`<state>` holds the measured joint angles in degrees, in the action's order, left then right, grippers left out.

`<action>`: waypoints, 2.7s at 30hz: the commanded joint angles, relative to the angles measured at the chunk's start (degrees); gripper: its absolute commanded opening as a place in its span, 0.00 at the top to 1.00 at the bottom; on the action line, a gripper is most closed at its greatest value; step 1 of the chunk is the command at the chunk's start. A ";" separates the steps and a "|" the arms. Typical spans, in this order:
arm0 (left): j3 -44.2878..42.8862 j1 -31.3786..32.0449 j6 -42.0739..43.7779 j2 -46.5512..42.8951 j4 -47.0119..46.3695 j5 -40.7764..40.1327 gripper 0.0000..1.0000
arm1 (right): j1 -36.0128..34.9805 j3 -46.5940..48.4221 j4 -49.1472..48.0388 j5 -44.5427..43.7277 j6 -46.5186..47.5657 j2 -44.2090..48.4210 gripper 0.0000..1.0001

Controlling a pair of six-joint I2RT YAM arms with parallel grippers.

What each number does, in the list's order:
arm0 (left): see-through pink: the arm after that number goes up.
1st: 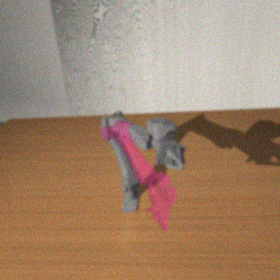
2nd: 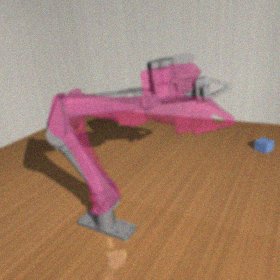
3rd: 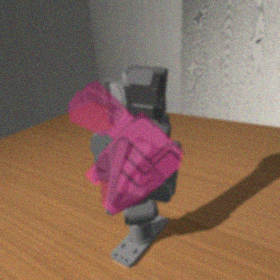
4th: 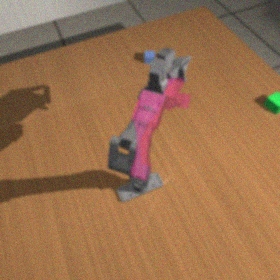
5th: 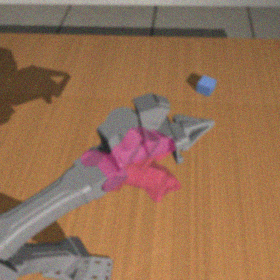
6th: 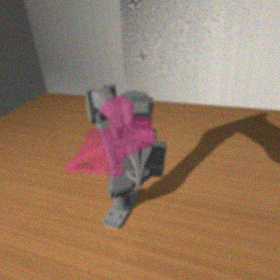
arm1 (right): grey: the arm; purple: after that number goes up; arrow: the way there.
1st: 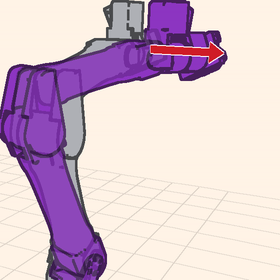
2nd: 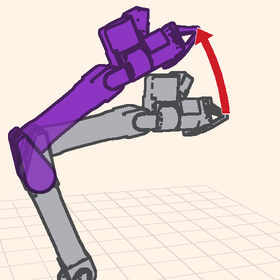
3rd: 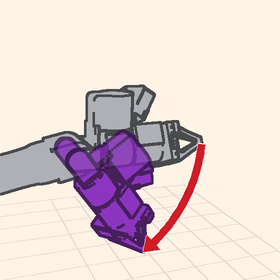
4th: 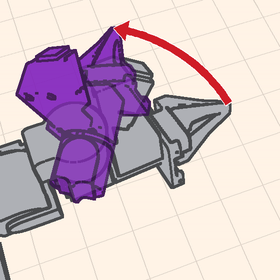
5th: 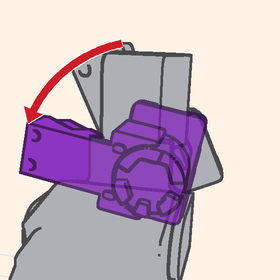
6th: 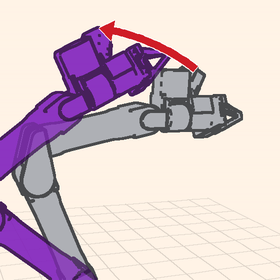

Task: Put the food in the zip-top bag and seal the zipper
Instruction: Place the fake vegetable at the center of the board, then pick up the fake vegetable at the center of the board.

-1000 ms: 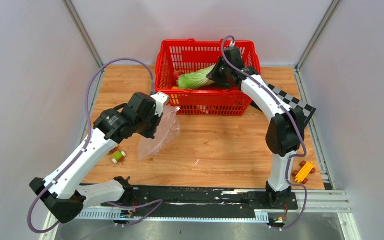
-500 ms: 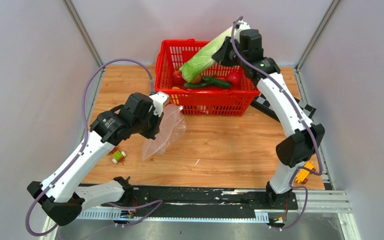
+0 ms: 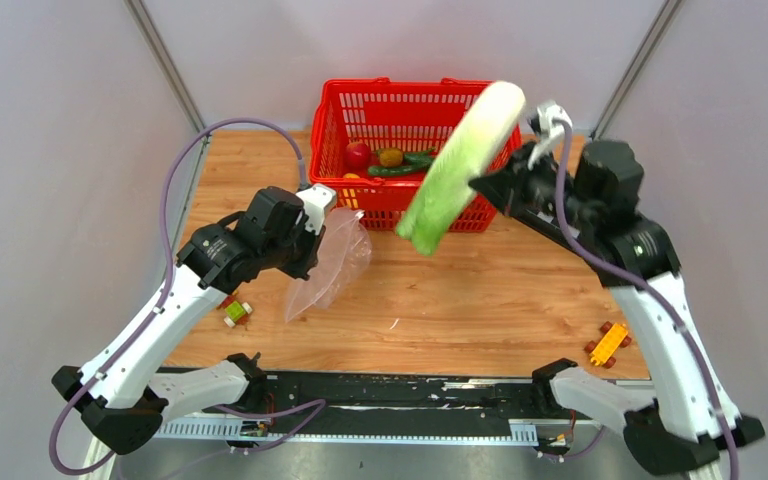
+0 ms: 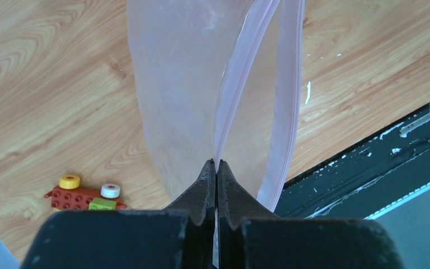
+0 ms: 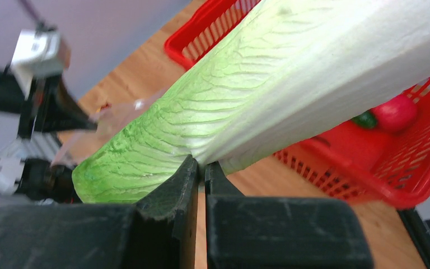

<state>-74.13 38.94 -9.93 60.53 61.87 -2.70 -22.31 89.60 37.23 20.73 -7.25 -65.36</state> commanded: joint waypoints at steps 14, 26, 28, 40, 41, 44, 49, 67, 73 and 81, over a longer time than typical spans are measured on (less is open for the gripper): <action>-1.42 0.17 0.82 0.90 -1.64 -0.47 1.00 | -11.54 -36.95 14.34 5.17 -5.33 16.23 1.00; 0.16 0.17 0.81 0.53 -3.81 4.84 1.00 | -20.82 -37.40 7.93 -14.80 -6.64 -8.20 0.92; 0.56 0.22 0.63 0.58 -4.16 5.07 1.00 | -22.07 -36.82 8.19 -16.86 -6.34 -9.56 0.79; 1.83 0.18 -0.16 0.38 -5.35 3.75 1.00 | -30.08 -43.14 8.56 -25.81 -31.27 3.80 0.07; 1.92 0.17 -0.22 0.35 -5.43 3.49 1.00 | -31.74 -44.87 7.59 -27.05 -34.49 4.93 0.06; 1.95 0.17 -0.34 0.26 -5.36 3.28 1.00 | -36.36 -48.34 9.90 -33.73 -46.43 6.41 0.05; 2.02 0.17 -0.39 -0.09 -5.45 3.24 1.00 | -42.47 -51.82 11.30 -40.05 -57.84 6.90 0.03; 2.76 0.17 -0.97 -0.35 -6.43 3.93 1.00 | -41.92 -61.14 -9.76 -35.14 -53.26 6.16 0.58; 2.71 0.17 -0.02 -0.55 -7.39 5.19 1.00 | -41.84 -55.66 -4.87 -31.02 -41.71 15.92 1.00; 1.98 0.92 0.06 -0.48 -11.40 7.99 1.00 | -41.89 -49.40 -6.31 -6.52 -27.84 30.04 1.00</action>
<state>-71.48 39.00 -10.00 61.21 55.07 3.31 -64.29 35.77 34.98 -0.67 -44.21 -39.27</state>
